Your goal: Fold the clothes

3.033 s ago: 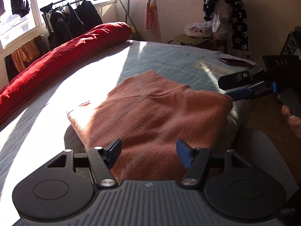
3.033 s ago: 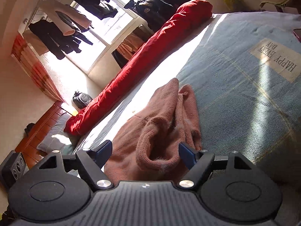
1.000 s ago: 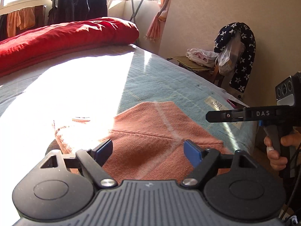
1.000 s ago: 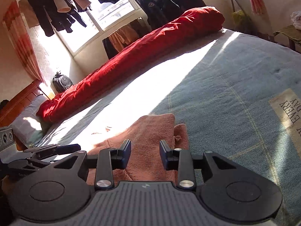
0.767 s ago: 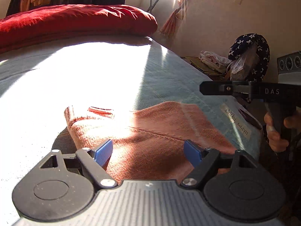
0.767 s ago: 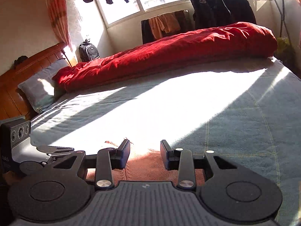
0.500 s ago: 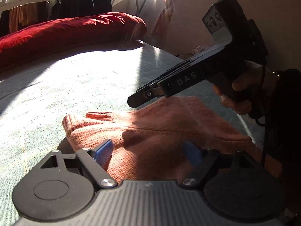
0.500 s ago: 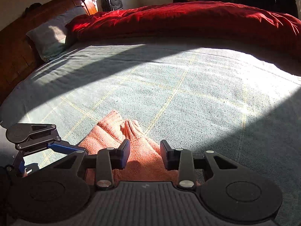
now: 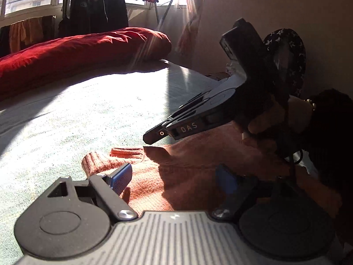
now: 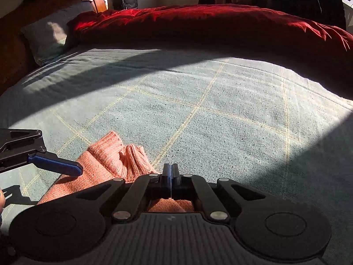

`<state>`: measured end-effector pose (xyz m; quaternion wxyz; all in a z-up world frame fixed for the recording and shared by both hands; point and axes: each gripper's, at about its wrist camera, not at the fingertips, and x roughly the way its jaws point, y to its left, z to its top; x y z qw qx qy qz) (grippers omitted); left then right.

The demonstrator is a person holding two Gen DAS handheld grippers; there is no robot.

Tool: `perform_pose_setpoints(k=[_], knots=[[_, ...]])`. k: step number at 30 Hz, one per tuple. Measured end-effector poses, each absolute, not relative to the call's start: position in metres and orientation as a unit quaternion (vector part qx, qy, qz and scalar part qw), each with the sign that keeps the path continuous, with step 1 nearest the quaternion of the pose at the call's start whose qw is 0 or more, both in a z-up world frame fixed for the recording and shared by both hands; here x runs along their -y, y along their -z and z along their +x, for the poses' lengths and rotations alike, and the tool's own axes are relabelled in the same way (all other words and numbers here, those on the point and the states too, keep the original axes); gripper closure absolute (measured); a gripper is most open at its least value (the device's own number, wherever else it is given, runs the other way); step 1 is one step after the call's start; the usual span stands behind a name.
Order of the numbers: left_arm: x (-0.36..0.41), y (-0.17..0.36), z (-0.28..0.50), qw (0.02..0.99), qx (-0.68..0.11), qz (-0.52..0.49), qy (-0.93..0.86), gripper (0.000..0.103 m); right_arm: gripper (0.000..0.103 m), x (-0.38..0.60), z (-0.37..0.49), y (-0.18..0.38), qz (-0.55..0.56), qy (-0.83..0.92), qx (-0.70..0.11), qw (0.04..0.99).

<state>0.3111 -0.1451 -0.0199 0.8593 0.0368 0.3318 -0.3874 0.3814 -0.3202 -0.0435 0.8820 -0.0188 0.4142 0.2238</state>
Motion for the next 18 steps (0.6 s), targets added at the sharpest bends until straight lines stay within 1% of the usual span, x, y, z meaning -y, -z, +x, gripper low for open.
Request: perform_pose_setpoints(k=[2, 3, 6, 7, 8, 9, 12, 13, 14, 16, 18], knots=[[0.145, 0.029, 0.326, 0.851, -0.366, 0.016, 0.376, 0.02, 0.101, 0.325, 0.384, 0.049, -0.007, -0.218, -0.423, 0.88], [0.142, 0.028, 0.326, 0.853, -0.363, 0.01, 0.376, 0.021, 0.1, 0.326, 0.382, 0.05, -0.004, -0.219, -0.424, 0.879], [0.128, 0.018, 0.323, 0.862, -0.336, -0.003, 0.38, 0.021, 0.09, 0.33, 0.367, 0.036, 0.001, -0.245, -0.405, 0.881], [0.127, 0.016, 0.325, 0.863, -0.331, -0.003, 0.382, 0.021, 0.077, 0.328, 0.364, 0.031, -0.002, -0.26, -0.396, 0.881], [0.127, 0.014, 0.328, 0.864, -0.328, -0.002, 0.383, 0.021, 0.067, 0.326, 0.362, 0.026, -0.006, -0.273, -0.387, 0.881], [0.128, 0.015, 0.333, 0.861, -0.329, -0.002, 0.388, 0.021, 0.066, 0.319, 0.367, 0.027, -0.016, -0.273, -0.39, 0.879], [0.134, 0.023, 0.345, 0.856, -0.347, -0.006, 0.384, 0.02, 0.066, 0.301, 0.382, 0.034, -0.038, -0.274, -0.405, 0.871], [0.134, 0.025, 0.345, 0.856, -0.35, -0.006, 0.382, 0.02, 0.071, 0.297, 0.387, 0.041, -0.041, -0.275, -0.418, 0.865], [0.134, 0.027, 0.344, 0.855, -0.351, -0.005, 0.381, 0.02, 0.081, 0.293, 0.388, 0.046, -0.046, -0.273, -0.424, 0.862], [0.132, 0.026, 0.335, 0.858, -0.331, 0.013, 0.393, 0.02, 0.089, 0.29, 0.38, 0.046, -0.058, -0.266, -0.41, 0.871], [0.134, 0.023, 0.328, 0.858, -0.305, 0.037, 0.411, 0.02, 0.091, 0.294, 0.374, 0.038, -0.046, -0.25, -0.389, 0.886]])
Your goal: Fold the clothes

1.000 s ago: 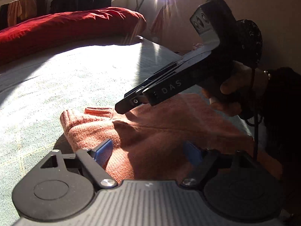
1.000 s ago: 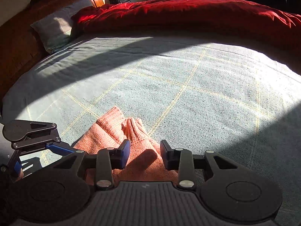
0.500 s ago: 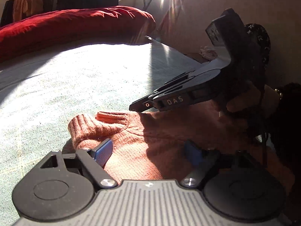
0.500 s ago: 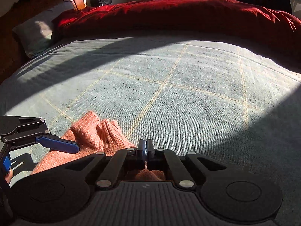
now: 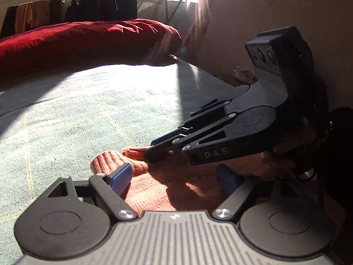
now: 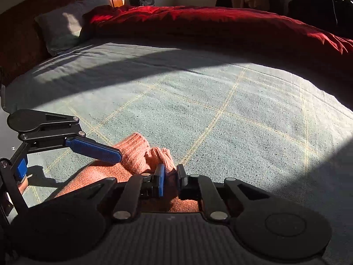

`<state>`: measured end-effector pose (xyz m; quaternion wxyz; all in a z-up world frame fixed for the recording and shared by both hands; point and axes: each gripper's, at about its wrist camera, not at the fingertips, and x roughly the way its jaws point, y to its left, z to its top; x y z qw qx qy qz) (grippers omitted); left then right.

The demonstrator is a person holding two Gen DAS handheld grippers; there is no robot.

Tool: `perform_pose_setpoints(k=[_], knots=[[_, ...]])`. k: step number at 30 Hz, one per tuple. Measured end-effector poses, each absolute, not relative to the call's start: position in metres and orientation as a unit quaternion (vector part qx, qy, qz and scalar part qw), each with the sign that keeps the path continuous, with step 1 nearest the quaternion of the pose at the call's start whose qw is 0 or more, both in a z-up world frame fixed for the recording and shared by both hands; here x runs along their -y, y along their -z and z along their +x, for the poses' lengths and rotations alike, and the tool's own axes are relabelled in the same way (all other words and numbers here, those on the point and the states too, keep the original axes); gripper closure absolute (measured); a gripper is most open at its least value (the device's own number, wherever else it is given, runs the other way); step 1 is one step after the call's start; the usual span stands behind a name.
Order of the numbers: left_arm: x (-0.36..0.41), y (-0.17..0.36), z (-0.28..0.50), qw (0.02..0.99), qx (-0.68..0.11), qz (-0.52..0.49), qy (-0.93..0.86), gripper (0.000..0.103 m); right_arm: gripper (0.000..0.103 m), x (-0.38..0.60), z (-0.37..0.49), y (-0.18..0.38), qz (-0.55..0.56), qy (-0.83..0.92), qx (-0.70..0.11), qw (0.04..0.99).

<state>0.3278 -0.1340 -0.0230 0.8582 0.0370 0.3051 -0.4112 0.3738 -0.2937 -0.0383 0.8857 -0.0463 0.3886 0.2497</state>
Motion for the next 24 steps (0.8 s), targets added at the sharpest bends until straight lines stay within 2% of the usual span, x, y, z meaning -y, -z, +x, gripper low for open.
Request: perform_pose_setpoints(k=[2, 5, 6, 8, 12, 14, 20, 22, 24], knots=[[0.141, 0.023, 0.33, 0.857, -0.297, 0.053, 0.418, 0.019, 0.091, 0.299, 0.375, 0.034, -0.029, -0.241, -0.382, 0.892], [0.15, 0.037, 0.351, 0.852, -0.363, 0.044, 0.374, 0.017, 0.089, 0.299, 0.387, 0.044, -0.018, -0.223, -0.413, 0.883], [0.146, 0.04, 0.357, 0.854, -0.378, 0.022, 0.356, 0.017, 0.086, 0.301, 0.389, 0.048, -0.01, -0.215, -0.421, 0.881], [0.136, 0.038, 0.359, 0.861, -0.384, 0.001, 0.333, 0.02, 0.068, 0.311, 0.39, 0.048, 0.018, -0.199, -0.427, 0.882], [0.123, 0.021, 0.336, 0.874, -0.368, 0.011, 0.317, 0.02, 0.06, 0.336, 0.363, 0.021, 0.035, -0.177, -0.405, 0.896], [0.119, 0.011, 0.318, 0.877, -0.359, 0.022, 0.318, 0.02, 0.043, 0.351, 0.342, 0.008, 0.045, -0.172, -0.394, 0.902], [0.12, -0.006, 0.24, 0.865, -0.34, 0.047, 0.366, 0.019, 0.035, 0.382, 0.272, -0.003, 0.099, -0.179, -0.399, 0.894], [0.128, -0.007, 0.22, 0.86, -0.331, 0.05, 0.385, 0.019, 0.03, 0.385, 0.254, -0.002, 0.121, -0.192, -0.393, 0.891], [0.138, 0.002, 0.21, 0.858, -0.331, 0.061, 0.388, 0.019, 0.029, 0.384, 0.247, 0.007, 0.129, -0.188, -0.39, 0.892]])
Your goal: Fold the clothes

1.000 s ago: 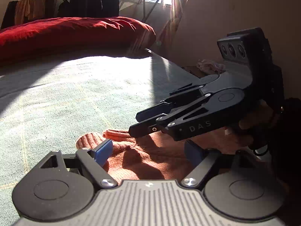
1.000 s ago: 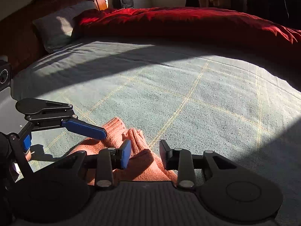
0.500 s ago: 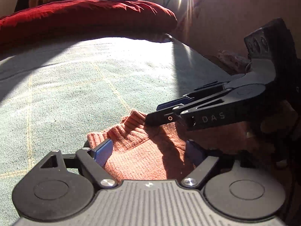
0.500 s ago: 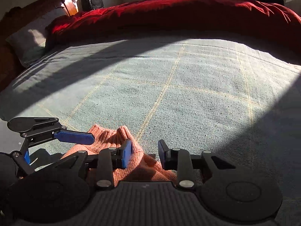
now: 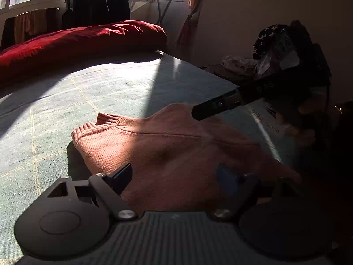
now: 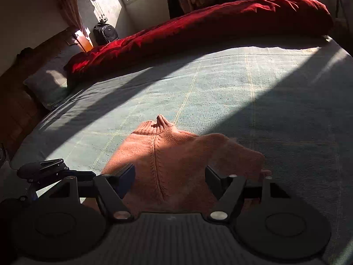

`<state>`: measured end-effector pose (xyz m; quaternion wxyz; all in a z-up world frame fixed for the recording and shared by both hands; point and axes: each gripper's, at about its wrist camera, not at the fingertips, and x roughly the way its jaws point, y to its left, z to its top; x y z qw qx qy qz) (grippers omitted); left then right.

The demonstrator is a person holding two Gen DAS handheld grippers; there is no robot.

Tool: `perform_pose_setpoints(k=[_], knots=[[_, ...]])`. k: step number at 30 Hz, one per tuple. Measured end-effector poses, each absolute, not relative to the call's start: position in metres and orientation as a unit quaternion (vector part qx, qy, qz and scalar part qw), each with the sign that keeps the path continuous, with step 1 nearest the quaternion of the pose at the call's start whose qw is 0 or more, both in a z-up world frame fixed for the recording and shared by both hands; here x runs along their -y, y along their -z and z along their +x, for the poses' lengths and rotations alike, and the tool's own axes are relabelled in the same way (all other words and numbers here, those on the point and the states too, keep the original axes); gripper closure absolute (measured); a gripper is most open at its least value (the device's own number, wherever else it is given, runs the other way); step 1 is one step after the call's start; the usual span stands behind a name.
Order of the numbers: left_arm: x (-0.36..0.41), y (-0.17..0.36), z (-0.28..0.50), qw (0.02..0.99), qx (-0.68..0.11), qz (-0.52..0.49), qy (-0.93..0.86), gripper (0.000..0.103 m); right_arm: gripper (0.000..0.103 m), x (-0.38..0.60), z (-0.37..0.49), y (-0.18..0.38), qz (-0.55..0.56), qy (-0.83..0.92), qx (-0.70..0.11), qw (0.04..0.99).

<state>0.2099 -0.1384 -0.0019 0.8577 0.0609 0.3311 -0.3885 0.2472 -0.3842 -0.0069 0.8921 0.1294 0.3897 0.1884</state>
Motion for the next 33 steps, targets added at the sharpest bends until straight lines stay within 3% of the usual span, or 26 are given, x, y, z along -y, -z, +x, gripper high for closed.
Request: perform_pose_setpoints(k=[5, 9, 11, 14, 25, 33], knots=[[0.164, 0.018, 0.192, 0.861, -0.321, 0.11, 0.38, 0.019, 0.029, 0.385, 0.244, 0.04, 0.128, -0.127, -0.377, 0.909], [0.164, -0.002, 0.183, 0.859, -0.325, 0.117, 0.377, 0.019, 0.028, 0.378, 0.217, 0.016, 0.117, -0.119, -0.355, 0.92], [0.157, -0.009, 0.169, 0.859, -0.316, 0.12, 0.385, 0.018, 0.018, 0.381, 0.199, 0.004, 0.133, -0.123, -0.33, 0.926], [0.151, -0.011, 0.147, 0.855, -0.314, 0.129, 0.391, 0.018, 0.012, 0.384, 0.172, -0.005, 0.178, -0.154, -0.308, 0.922], [0.138, 0.02, 0.105, 0.843, -0.363, 0.11, 0.383, 0.018, 0.011, 0.401, 0.111, 0.048, 0.271, -0.161, -0.355, 0.88], [0.148, 0.002, 0.077, 0.837, -0.334, 0.129, 0.413, 0.017, 0.005, 0.383, 0.085, 0.023, 0.265, -0.191, -0.324, 0.888]])
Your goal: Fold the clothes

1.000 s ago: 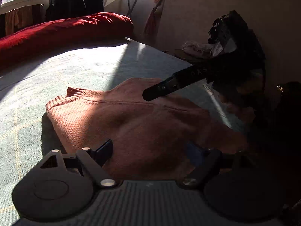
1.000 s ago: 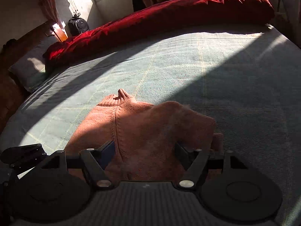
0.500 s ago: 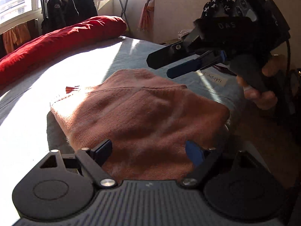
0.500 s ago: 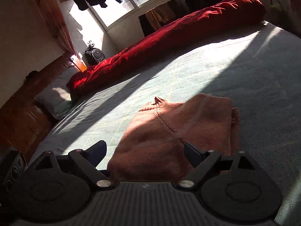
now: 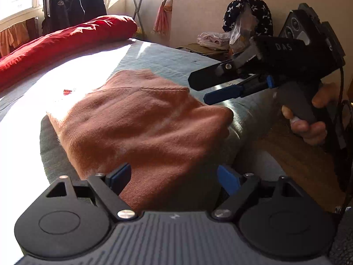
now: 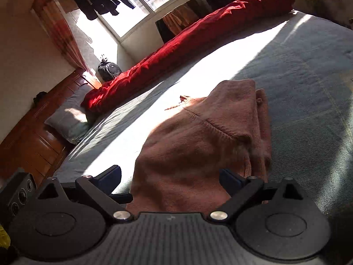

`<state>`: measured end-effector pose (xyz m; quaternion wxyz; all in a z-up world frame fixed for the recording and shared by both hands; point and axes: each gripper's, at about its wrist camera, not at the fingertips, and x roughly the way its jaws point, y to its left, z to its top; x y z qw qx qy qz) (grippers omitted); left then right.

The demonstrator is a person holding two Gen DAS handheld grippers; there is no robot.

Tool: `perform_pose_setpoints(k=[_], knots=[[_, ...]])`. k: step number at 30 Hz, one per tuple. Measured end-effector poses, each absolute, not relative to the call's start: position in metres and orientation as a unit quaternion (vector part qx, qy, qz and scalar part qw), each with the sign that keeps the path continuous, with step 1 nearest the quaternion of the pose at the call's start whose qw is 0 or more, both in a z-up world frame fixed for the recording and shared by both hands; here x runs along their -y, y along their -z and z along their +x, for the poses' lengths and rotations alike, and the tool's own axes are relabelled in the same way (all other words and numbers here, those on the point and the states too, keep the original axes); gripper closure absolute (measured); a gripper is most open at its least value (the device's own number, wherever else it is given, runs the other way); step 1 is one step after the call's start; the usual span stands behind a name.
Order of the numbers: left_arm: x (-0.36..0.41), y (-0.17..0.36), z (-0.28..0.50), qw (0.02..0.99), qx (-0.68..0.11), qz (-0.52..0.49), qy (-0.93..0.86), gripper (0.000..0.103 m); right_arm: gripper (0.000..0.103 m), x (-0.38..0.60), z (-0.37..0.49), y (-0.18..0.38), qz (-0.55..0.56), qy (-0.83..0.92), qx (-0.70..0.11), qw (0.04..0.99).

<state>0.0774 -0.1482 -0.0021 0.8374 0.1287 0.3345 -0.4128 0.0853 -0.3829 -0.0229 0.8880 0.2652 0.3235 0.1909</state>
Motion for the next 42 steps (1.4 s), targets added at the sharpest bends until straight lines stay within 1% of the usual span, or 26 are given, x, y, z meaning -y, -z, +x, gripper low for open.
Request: perform_pose_setpoints(k=[4, 6, 8, 10, 14, 15, 20, 22, 25, 26, 27, 28, 33, 35, 39, 42], knots=[[0.152, 0.019, 0.076, 0.832, -0.362, 0.128, 0.399, 0.017, 0.005, 0.373, 0.09, 0.045, 0.27, -0.173, -0.36, 0.876], [0.146, 0.022, 0.074, 0.834, -0.368, 0.121, 0.393, 0.017, 0.005, 0.373, 0.088, 0.056, 0.267, -0.161, -0.365, 0.877], [0.138, 0.019, 0.07, 0.838, -0.365, 0.116, 0.389, 0.017, 0.004, 0.372, 0.084, 0.059, 0.27, -0.16, -0.351, 0.882], [0.131, 0.014, 0.066, 0.844, -0.359, 0.116, 0.381, 0.017, 0.001, 0.371, 0.079, 0.06, 0.272, -0.162, -0.335, 0.888], [0.12, 0.006, 0.062, 0.857, -0.348, 0.116, 0.361, 0.017, 0.0, 0.358, 0.083, 0.044, 0.243, -0.165, -0.336, 0.895], [0.118, 0.004, 0.061, 0.86, -0.346, 0.116, 0.356, 0.017, 0.0, 0.353, 0.085, 0.037, 0.229, -0.169, -0.331, 0.9], [0.109, 0.009, 0.064, 0.87, -0.355, 0.111, 0.323, 0.017, 0.0, 0.309, 0.116, -0.002, 0.075, -0.159, -0.294, 0.939], [0.104, 0.011, 0.067, 0.873, -0.361, 0.103, 0.311, 0.017, 0.0, 0.294, 0.135, -0.007, 0.021, -0.156, -0.286, 0.945], [0.095, 0.012, 0.069, 0.878, -0.364, 0.093, 0.298, 0.017, 0.0, 0.273, 0.172, 0.005, -0.057, -0.122, -0.313, 0.94], [0.091, 0.012, 0.07, 0.879, -0.364, 0.089, 0.295, 0.017, 0.0, 0.27, 0.186, 0.018, -0.076, -0.119, -0.341, 0.93], [0.088, 0.012, 0.07, 0.88, -0.364, 0.086, 0.292, 0.017, 0.0, 0.269, 0.195, 0.03, -0.081, -0.118, -0.367, 0.919], [0.084, 0.013, 0.071, 0.881, -0.363, 0.082, 0.29, 0.017, 0.0, 0.272, 0.197, 0.038, -0.066, -0.121, -0.369, 0.919], [0.07, 0.017, 0.082, 0.883, -0.366, 0.062, 0.286, 0.017, 0.0, 0.289, 0.19, 0.047, -0.006, -0.121, -0.349, 0.929], [0.065, 0.019, 0.086, 0.884, -0.368, 0.054, 0.285, 0.017, 0.0, 0.287, 0.186, 0.051, -0.008, -0.116, -0.341, 0.933], [0.057, 0.021, 0.091, 0.884, -0.372, 0.041, 0.28, 0.017, 0.0, 0.284, 0.188, 0.049, -0.01, -0.11, -0.336, 0.935], [0.049, 0.021, 0.088, 0.886, -0.371, 0.036, 0.277, 0.017, 0.0, 0.285, 0.193, 0.037, -0.006, -0.114, -0.359, 0.926]])
